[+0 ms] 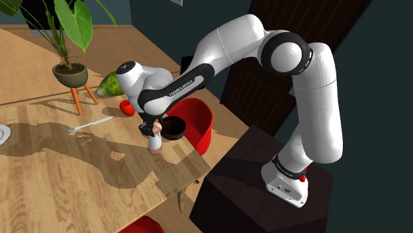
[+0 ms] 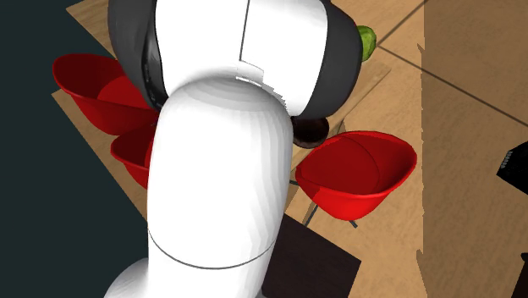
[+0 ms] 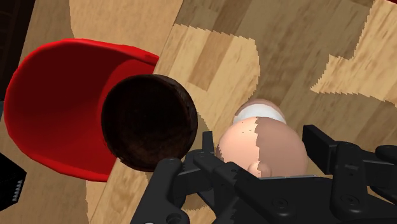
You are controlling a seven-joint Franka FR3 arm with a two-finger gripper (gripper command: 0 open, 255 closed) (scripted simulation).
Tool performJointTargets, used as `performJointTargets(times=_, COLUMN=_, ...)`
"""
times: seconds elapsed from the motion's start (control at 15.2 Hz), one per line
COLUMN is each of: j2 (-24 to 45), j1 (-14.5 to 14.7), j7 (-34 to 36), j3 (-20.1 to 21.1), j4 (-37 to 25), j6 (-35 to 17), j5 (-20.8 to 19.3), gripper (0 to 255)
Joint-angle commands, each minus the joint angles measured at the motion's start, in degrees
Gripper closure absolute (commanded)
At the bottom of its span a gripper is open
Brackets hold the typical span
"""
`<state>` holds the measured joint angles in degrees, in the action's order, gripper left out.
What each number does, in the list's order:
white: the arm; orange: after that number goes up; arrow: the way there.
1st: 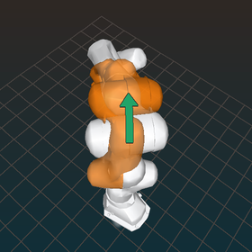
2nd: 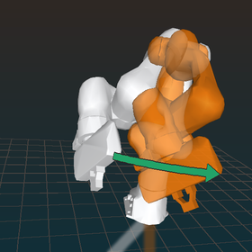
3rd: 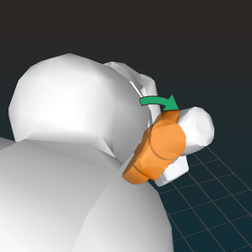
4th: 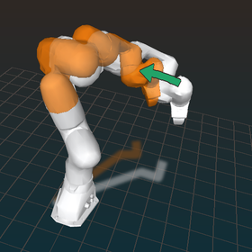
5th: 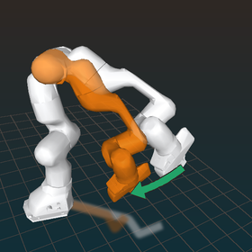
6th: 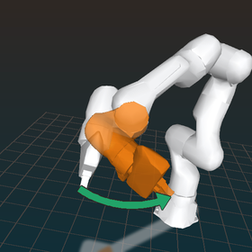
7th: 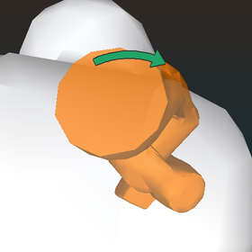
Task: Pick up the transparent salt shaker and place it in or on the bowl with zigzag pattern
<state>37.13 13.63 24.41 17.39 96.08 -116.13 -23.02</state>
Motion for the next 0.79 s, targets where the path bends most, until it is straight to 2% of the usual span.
performJointTargets(times=0.0, j2=-1.1, j1=-0.18, j7=-0.34, j3=0.25, j4=0.12, j6=0.93, j5=0.38, gripper=255)
performJointTargets(times=0.73, j2=-5.96, j1=-0.77, j7=-2.21, j3=1.37, j4=-1.13, j6=6.66, j5=2.35, gripper=255)
